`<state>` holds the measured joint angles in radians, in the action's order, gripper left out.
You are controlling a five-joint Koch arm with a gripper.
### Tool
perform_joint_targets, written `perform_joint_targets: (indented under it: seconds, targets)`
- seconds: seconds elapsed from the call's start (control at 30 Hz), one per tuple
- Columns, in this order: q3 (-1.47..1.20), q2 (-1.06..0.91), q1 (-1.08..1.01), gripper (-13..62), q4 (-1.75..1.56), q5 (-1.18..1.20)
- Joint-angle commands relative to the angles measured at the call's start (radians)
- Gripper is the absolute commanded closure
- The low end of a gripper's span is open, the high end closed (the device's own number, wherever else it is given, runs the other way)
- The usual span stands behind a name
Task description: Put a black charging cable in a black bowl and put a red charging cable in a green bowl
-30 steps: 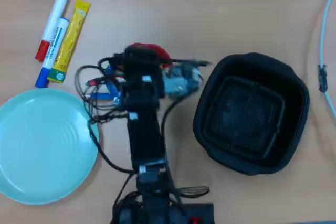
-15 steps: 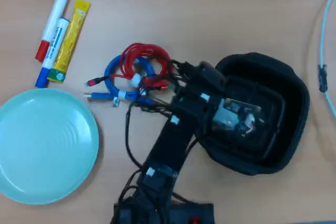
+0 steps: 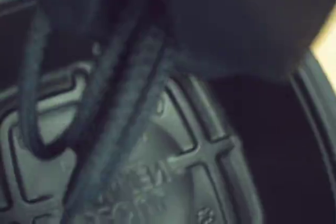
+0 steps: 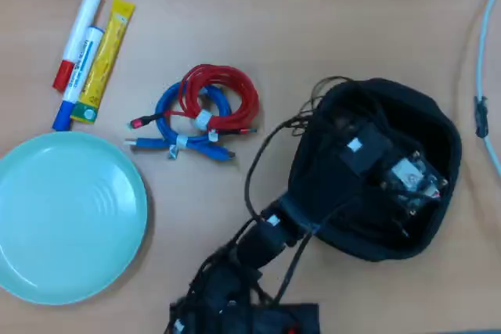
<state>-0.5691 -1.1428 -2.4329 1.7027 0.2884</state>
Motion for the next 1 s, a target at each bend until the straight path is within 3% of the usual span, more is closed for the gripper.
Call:
perform_joint_targets:
  seconds: [0.0,0.2,0.3,0.6,0.97]
  targets:
    - [0.04,0.037,-0.008,52.9,-0.014,0.087]
    - [0.037,0.075,0.014,31.7,-0.011,0.092]
    - [0.038,0.072,0.017,25.8,-0.009,0.087]
    - [0.054,-0.083,0.158,25.8,-0.012,-0.086]
    - [0.017,-0.153,0.658,26.1,0.087,-0.109]
